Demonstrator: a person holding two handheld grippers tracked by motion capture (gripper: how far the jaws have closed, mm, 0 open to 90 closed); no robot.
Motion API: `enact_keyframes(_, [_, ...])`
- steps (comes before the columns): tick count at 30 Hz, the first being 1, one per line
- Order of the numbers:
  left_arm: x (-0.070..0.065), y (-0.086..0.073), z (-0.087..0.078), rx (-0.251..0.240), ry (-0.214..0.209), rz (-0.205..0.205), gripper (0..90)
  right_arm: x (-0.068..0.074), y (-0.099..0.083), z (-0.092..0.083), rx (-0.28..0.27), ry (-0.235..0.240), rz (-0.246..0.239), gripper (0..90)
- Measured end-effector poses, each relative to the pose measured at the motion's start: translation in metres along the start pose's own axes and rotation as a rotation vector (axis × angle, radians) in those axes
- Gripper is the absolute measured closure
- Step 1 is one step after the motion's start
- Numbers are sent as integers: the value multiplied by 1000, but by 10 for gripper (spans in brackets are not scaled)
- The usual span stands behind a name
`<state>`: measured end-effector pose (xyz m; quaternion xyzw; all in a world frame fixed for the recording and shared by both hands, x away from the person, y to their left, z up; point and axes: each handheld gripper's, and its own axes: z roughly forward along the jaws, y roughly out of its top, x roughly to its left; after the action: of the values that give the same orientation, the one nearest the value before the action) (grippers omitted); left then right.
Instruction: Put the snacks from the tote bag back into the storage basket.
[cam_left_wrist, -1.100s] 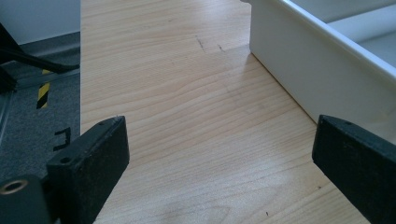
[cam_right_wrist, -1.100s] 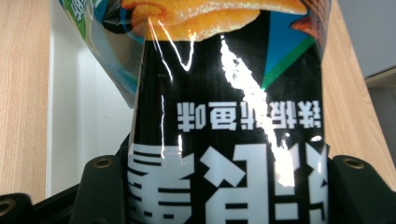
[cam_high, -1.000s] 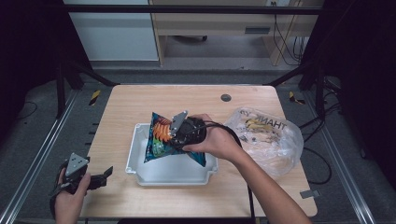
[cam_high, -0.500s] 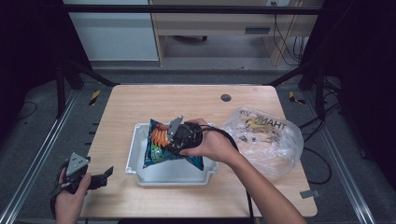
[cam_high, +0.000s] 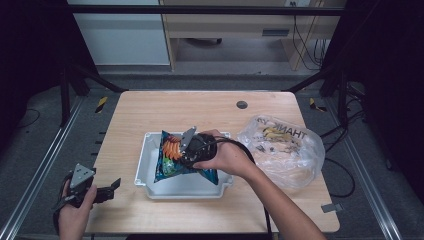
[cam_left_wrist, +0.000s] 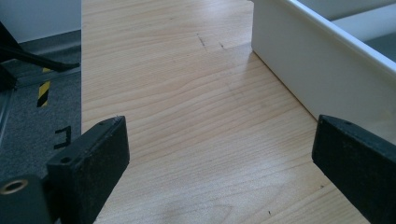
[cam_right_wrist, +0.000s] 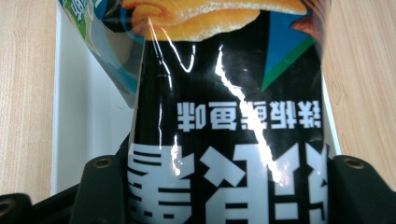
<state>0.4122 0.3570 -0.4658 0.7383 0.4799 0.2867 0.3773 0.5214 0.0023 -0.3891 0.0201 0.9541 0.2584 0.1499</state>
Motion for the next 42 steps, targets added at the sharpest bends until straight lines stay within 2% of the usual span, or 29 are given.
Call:
enact_keyframes(26, [0,0,1,6,-5,5,38,2,4,14,38,36,-9,394])
enact_keyframes(42, [-1,1,1,6,-7,6,38,-2,3,15,51,31,-2,394])
